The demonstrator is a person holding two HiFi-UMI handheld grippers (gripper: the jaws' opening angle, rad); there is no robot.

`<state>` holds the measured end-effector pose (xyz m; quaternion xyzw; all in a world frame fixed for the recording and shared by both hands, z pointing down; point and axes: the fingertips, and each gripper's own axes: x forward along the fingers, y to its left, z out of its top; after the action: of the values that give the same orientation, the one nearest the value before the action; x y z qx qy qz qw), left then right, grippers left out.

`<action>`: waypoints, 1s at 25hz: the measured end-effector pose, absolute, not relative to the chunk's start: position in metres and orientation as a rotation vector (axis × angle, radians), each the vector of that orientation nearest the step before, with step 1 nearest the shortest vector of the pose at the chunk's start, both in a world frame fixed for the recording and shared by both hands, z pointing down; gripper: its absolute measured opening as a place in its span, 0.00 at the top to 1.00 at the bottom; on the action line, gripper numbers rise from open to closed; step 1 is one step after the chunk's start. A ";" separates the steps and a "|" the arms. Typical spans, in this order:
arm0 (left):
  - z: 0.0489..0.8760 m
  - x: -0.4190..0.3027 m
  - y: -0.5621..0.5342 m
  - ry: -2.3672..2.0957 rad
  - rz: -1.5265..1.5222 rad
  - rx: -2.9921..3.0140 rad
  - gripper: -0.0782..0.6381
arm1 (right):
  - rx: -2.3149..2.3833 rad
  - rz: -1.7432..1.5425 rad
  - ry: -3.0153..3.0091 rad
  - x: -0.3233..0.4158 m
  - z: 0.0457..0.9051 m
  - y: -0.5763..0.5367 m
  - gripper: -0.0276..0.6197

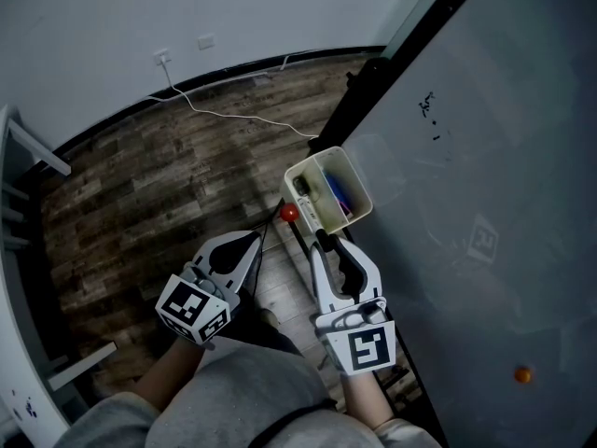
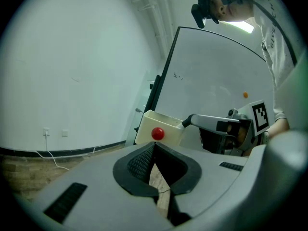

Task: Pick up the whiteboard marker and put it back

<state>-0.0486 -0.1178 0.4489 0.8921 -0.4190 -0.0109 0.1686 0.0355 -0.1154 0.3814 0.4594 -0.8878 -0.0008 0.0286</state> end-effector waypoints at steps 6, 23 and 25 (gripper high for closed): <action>0.447 -0.046 -0.115 -1.191 -0.031 2.539 0.87 | 1.408 -0.003 -2.744 0.036 0.381 -0.113 0.80; 0.438 -0.034 -0.096 -1.200 -0.048 2.562 0.87 | 1.416 -0.008 -2.745 0.049 0.379 -0.090 0.78; 0.435 -0.031 -0.092 -1.201 -0.052 2.567 0.87 | 1.418 -0.012 -2.750 0.051 0.378 -0.086 0.78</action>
<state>-0.0315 -0.0924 0.4352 0.8950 -0.4187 -0.0180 0.1529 0.0509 -0.0863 0.3782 0.4580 -0.8886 -0.0038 0.0237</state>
